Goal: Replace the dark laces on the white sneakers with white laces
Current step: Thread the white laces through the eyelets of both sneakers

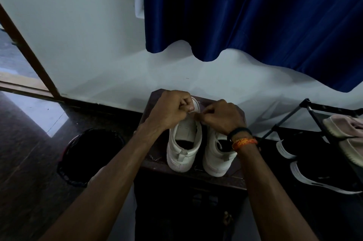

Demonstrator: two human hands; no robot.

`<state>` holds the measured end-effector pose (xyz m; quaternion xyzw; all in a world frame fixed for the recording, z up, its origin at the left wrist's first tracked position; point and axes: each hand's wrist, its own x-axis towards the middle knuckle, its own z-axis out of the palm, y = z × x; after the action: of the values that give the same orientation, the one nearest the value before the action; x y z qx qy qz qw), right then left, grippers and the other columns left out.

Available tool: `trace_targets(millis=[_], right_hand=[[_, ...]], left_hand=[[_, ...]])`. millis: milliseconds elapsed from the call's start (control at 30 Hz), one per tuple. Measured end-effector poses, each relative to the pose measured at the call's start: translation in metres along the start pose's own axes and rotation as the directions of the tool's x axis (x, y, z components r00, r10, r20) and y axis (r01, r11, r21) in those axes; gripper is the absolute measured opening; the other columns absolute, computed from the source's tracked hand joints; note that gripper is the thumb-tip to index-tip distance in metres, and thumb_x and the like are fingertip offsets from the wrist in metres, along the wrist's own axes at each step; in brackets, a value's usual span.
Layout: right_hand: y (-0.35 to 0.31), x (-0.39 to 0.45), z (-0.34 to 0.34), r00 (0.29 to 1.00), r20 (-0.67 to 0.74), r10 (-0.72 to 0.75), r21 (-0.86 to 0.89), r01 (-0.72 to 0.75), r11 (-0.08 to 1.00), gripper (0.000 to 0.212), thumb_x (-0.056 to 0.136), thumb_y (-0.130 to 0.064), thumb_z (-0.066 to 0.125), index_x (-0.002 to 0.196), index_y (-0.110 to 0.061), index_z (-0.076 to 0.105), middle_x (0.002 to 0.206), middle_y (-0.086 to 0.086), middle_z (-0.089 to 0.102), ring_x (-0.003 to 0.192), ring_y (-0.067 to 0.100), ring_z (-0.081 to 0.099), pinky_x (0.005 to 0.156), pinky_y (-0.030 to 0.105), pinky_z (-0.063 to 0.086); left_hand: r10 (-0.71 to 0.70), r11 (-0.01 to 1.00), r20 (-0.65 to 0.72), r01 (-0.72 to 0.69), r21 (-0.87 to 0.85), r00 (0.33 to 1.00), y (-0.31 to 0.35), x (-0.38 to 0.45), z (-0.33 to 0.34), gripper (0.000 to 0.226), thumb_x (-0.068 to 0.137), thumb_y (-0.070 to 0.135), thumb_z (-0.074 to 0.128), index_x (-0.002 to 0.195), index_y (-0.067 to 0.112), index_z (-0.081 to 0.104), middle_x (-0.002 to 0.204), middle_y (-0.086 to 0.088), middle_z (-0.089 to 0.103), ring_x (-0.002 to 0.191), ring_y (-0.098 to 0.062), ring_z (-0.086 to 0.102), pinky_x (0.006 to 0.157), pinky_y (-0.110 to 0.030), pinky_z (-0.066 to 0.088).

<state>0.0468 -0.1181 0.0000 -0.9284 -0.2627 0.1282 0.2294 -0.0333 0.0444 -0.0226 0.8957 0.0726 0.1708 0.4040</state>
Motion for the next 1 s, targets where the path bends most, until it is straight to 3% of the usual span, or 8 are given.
trace_targets(millis=[67,267,433,533,700,800,900,1000], right_hand=[[-0.003,0.0,-0.001,1.0,0.013,0.022,-0.018,-0.022,1.0,0.058,0.057,-0.075,0.056,0.067,-0.021,0.078,0.067,-0.003,0.073,0.074,0.016,0.068,0.069,0.032,0.056],[-0.009,-0.001,-0.009,0.997,0.07,0.039,-0.05,-0.036,0.998,0.046,0.082,-0.058,0.068,0.072,-0.015,0.079,0.073,0.002,0.073,0.073,0.016,0.066,0.059,0.022,0.045],[-0.01,0.0,-0.003,0.997,0.063,0.032,-0.052,-0.029,0.998,0.05,0.078,-0.061,0.065,0.069,-0.013,0.077,0.07,0.005,0.072,0.072,0.021,0.067,0.067,0.033,0.054],[-0.003,0.005,-0.003,0.997,0.067,0.023,-0.073,-0.018,0.997,0.038,0.08,-0.045,0.062,0.068,-0.01,0.072,0.077,0.01,0.07,0.081,0.028,0.067,0.071,0.034,0.052],[0.007,0.01,-0.007,0.99,0.136,0.032,-0.135,-0.014,0.991,0.024,0.087,-0.02,0.061,0.095,-0.005,0.077,0.105,0.014,0.072,0.099,0.026,0.066,0.085,0.034,0.046],[0.005,0.009,-0.009,0.981,0.193,0.031,-0.073,-0.017,0.997,0.022,0.087,-0.008,0.06,0.097,0.002,0.077,0.104,0.019,0.073,0.095,0.031,0.067,0.078,0.038,0.053],[0.002,0.005,-0.013,0.971,0.227,0.074,0.044,-0.086,0.995,0.026,0.092,-0.004,0.056,0.111,0.006,0.072,0.115,0.026,0.069,0.087,0.026,0.058,0.062,0.025,0.046],[0.002,0.005,-0.013,0.974,0.225,0.033,0.022,-0.039,0.999,0.024,0.091,-0.004,0.058,0.107,-0.001,0.076,0.111,0.02,0.072,0.091,0.027,0.065,0.07,0.031,0.05]], left_hand=[[-0.035,0.999,0.037,0.036,-0.018,0.999,0.001,-0.001,0.002,0.017,0.081,-0.002,0.073,0.077,0.014,0.075,0.069,0.014,0.07,0.069,0.007,0.065,0.064,-0.008,0.047],[-0.163,0.984,0.133,0.171,-0.05,0.978,-0.006,0.001,0.004,0.024,0.077,-0.002,0.07,0.081,0.021,0.077,0.077,0.007,0.076,0.074,-0.003,0.071,0.076,-0.036,0.061],[-0.243,0.966,0.117,0.251,-0.056,0.963,-0.003,0.0,0.007,0.02,0.076,0.006,0.078,0.08,0.025,0.079,0.079,0.008,0.077,0.077,-0.002,0.071,0.08,-0.03,0.06],[-0.241,0.966,0.108,0.249,-0.068,0.964,-0.001,-0.003,0.011,0.012,0.077,0.008,0.081,0.08,0.02,0.08,0.077,0.006,0.077,0.075,-0.003,0.071,0.08,-0.029,0.059],[-0.23,0.973,0.095,0.232,-0.013,0.968,0.0,-0.002,0.018,0.025,0.074,0.007,0.08,0.069,0.029,0.071,0.075,0.009,0.075,0.077,-0.009,0.072,0.077,-0.033,0.06],[-0.227,0.973,0.073,0.229,-0.016,0.971,-0.001,-0.006,0.025,0.024,0.072,0.009,0.08,0.07,0.029,0.069,0.073,0.008,0.075,0.076,-0.007,0.072,0.075,-0.03,0.058],[-0.243,0.966,0.037,0.245,-0.081,0.969,-0.005,-0.011,0.028,0.014,0.074,0.01,0.081,0.077,0.02,0.072,0.071,0.008,0.075,0.071,0.0,0.07,0.069,-0.02,0.053],[-0.258,0.958,0.007,0.257,-0.13,0.966,-0.007,-0.014,0.031,0.015,0.073,0.007,0.08,0.079,0.019,0.073,0.068,0.009,0.075,0.069,0.004,0.069,0.062,-0.009,0.046]])
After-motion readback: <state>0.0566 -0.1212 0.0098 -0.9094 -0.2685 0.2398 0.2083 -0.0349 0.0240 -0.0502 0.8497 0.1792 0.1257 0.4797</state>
